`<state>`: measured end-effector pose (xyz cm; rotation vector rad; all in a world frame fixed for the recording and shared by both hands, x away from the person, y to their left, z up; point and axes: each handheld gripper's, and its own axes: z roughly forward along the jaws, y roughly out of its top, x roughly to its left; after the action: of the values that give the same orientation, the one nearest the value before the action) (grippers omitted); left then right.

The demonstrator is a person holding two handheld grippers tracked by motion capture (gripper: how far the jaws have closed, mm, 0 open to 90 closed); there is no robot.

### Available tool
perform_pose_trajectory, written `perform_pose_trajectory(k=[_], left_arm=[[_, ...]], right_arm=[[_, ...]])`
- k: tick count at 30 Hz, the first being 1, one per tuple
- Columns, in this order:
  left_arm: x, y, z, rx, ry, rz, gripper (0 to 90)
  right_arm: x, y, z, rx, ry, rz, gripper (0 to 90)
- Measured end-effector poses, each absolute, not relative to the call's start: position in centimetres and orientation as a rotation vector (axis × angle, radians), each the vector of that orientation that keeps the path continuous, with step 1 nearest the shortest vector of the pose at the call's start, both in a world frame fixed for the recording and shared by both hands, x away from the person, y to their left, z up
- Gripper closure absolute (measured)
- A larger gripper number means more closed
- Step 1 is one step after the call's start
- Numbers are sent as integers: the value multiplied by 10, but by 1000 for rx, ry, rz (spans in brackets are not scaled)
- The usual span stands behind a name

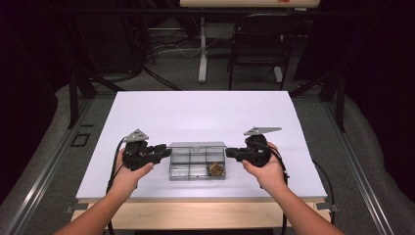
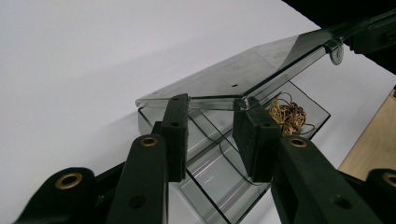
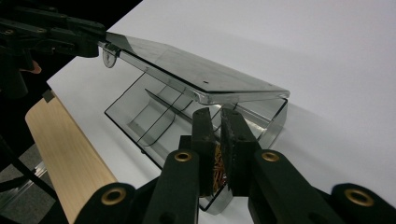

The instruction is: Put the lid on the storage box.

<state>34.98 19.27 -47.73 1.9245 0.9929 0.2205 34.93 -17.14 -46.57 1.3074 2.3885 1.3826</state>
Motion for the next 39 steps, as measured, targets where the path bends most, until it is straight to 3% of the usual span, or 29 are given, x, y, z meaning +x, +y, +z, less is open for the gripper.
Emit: perform_pose_trajectory(k=[39], left_arm=[[334, 201, -500, 1931, 1017, 186, 649]], right_arm=[[335, -174, -482, 1310, 2426, 1416, 887]])
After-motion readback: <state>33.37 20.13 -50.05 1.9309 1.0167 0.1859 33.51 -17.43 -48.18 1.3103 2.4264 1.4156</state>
